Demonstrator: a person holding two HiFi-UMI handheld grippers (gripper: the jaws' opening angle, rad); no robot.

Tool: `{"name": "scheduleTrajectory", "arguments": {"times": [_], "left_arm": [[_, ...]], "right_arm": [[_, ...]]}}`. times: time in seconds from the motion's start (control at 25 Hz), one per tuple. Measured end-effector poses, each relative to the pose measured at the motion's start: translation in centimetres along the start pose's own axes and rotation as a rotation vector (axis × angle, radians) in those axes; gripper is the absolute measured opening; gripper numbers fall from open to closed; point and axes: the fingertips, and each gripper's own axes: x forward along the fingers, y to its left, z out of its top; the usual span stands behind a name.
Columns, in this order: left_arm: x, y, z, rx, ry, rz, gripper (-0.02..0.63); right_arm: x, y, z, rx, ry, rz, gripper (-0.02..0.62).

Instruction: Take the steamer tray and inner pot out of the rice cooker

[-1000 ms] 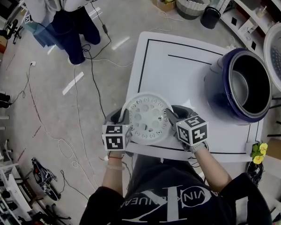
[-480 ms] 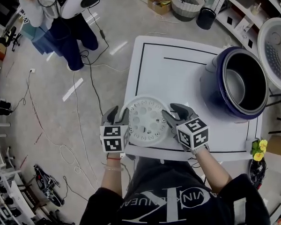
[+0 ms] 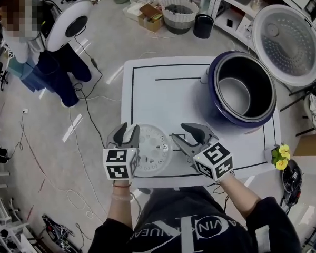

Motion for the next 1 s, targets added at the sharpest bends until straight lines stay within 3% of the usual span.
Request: {"name": "scheduleTrajectory", "arguments": {"times": [0.28,0.52,0.76,1.0], "left_arm": [[1.4,-6.9,7.1,0.074,-0.110,-0.182,0.143],[1.7,-12.3,11.8,0.107,-0.186,-0.310,0.143],[2.5,-17.6,14.7,0.212,-0.228,-0.397,0.143],[3.2,-20.8,17.6,0.229,-0.281,-0.454,0.143]], "right_arm": [[-6.9,-1.9,3.3,-0.032,-0.113,-0.106,0.167],[-11.7,-3.4,4.5,-0.088,-0.150,-0.181,0.167],[-17.5,-6.4,6.3,-0.109,-0.226,-0.306,0.164],[-22.6,-10.4,7.5,-0.091,-0.304,-0.470,0.163]]}}
